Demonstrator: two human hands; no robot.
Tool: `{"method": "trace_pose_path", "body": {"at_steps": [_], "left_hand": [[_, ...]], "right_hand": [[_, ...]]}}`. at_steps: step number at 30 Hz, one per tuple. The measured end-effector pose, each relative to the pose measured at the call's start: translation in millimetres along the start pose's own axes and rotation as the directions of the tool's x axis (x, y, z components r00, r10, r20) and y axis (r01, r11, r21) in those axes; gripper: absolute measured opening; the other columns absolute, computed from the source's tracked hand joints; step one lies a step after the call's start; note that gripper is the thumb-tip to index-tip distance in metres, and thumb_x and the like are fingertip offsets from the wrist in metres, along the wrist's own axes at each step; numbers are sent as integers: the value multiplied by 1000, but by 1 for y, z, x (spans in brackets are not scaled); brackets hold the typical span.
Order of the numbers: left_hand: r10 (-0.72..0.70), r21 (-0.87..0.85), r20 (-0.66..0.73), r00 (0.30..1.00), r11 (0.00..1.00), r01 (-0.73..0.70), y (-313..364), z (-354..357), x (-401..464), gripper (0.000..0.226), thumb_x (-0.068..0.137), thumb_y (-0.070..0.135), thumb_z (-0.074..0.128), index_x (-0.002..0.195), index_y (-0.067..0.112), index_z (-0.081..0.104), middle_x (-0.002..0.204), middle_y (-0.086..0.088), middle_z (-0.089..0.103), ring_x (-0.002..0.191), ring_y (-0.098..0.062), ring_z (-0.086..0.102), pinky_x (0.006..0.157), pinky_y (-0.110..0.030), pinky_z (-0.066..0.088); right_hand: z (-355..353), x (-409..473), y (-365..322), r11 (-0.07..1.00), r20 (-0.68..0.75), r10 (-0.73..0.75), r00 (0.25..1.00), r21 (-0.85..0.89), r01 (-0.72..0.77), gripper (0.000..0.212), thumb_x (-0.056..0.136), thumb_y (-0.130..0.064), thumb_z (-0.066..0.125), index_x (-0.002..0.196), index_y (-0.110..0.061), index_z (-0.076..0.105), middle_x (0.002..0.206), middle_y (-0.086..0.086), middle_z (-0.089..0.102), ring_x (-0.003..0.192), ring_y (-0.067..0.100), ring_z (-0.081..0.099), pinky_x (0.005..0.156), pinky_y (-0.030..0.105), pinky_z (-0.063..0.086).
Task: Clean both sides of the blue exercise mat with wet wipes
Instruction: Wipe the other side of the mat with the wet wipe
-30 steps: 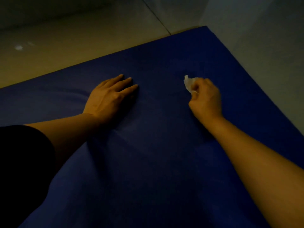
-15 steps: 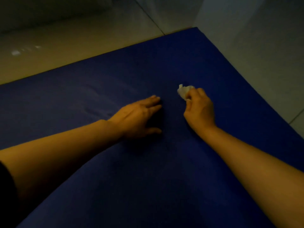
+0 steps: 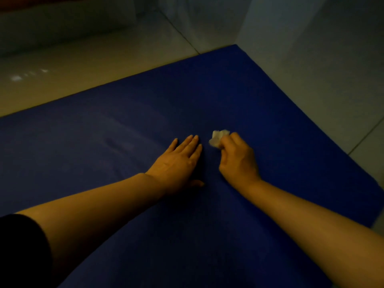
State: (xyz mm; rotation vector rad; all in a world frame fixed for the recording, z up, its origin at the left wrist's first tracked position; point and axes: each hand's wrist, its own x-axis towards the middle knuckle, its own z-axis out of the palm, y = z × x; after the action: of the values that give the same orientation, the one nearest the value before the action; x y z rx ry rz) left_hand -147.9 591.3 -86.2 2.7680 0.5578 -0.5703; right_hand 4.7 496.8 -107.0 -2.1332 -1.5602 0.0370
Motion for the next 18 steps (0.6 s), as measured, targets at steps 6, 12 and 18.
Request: {"method": "trace_pose_path", "body": {"at_steps": [6, 12, 18], "left_hand": [[-7, -2, 6, 1000, 1000, 7, 10, 1, -7, 82, 99, 50, 37, 152, 10, -10, 159, -12, -20, 147, -23, -17, 120, -37, -5], [-19, -27, -25, 1000, 999, 18, 28, 5, -17, 66, 105, 37, 33, 154, 14, -6, 161, -6, -13, 148, -20, -10, 119, -31, -1], [-10, -9, -15, 1000, 1000, 10, 44, 2, -23, 61, 104, 17, 33, 154, 14, -3, 162, -5, -10, 149, -18, -6, 120, -31, 4]], "right_hand": [[-15, -27, -8, 984, 119, -170, 978, 66, 163, 19, 82, -5, 42, 89, -16, 56, 86, 6, 57, 75, 21, 56, 65, 29, 49], [-20, -6, 26, 982, 1, 180, 984, -63, -179, 21, 84, 2, 48, 100, -2, 61, 102, 15, 57, 91, 35, 60, 74, 40, 52], [-26, -58, -4, 988, 147, -113, 983, 119, 96, 34, 77, 8, 54, 95, -21, 55, 92, 6, 58, 86, 11, 55, 82, 14, 44]]}}
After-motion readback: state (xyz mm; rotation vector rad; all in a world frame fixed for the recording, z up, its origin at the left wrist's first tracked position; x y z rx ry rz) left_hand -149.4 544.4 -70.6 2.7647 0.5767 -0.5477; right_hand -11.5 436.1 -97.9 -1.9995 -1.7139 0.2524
